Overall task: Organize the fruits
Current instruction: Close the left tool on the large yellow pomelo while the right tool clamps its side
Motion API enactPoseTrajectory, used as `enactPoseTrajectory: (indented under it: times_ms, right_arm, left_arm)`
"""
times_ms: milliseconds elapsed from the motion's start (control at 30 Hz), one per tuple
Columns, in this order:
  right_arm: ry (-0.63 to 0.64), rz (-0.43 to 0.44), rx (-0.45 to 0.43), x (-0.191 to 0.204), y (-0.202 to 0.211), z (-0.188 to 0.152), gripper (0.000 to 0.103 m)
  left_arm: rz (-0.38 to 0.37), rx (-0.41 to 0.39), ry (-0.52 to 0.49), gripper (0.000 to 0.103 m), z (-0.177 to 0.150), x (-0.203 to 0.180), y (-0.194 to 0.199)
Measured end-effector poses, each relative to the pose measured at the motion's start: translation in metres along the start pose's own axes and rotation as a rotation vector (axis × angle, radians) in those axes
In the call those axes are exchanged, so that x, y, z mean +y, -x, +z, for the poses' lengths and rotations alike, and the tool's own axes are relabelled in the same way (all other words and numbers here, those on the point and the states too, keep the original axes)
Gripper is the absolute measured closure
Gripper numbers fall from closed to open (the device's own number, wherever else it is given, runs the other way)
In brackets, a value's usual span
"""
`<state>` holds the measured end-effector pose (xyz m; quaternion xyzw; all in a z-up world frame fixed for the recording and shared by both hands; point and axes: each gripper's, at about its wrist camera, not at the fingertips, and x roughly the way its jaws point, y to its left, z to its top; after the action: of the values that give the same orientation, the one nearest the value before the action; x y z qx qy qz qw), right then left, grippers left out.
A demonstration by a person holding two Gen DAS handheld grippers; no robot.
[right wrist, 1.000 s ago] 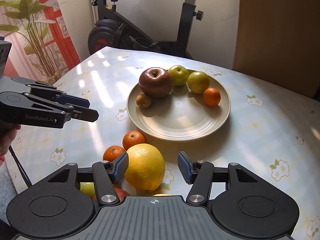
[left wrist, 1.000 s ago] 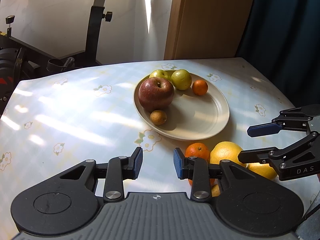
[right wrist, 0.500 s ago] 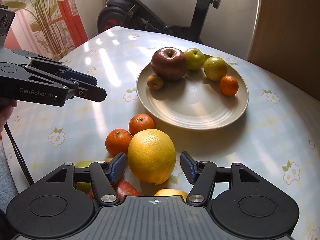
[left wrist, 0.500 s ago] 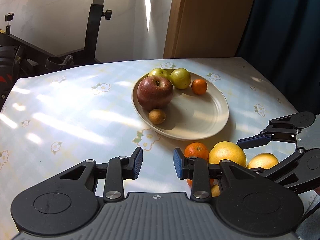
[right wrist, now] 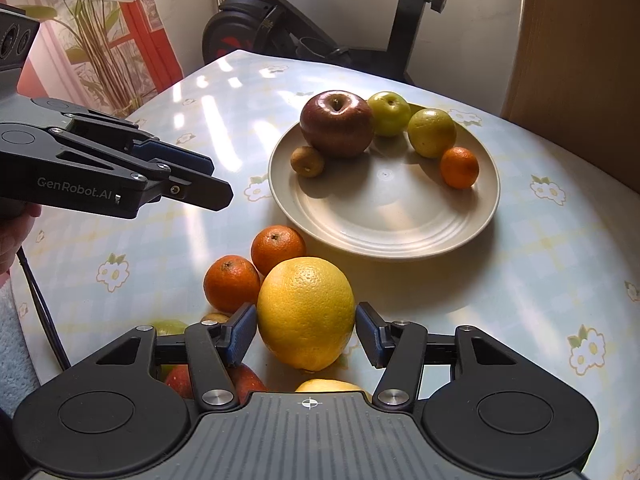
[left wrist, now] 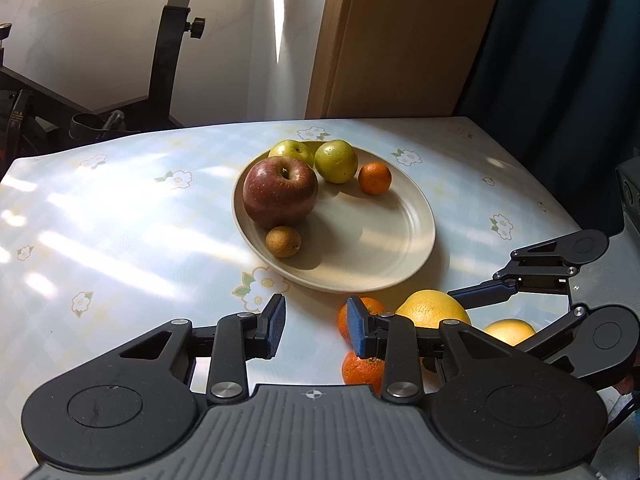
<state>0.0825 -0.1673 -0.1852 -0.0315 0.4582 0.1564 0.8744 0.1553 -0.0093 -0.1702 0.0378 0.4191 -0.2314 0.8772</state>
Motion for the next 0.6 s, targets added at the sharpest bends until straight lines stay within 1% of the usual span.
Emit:
enactPoseTrajectory:
  times_ms: [133,267,400,600]
  right_arm:
    - [-0.037,0.002,-0.014,-0.016,0.004,-0.003,0.052]
    - [-0.039,-0.01,-0.032,-0.024,0.01,-0.003,0.048]
    - [-0.033,-0.017,-0.043,-0.029,0.015,-0.004,0.048]
    - [-0.045,-0.043,-0.071,-0.041,0.027,-0.008,0.048]
  left_arm:
    - [-0.022,0.002,0.007,0.068,0.005,-0.009,-0.008]
    - [-0.064,0.007,0.015,0.068,0.012,-0.019,-0.017]
    - [-0.109,0.021,0.002,0.068,0.018,-0.03,-0.025]
    - [-0.169,0.052,0.025,0.068,0.018,-0.04,-0.037]
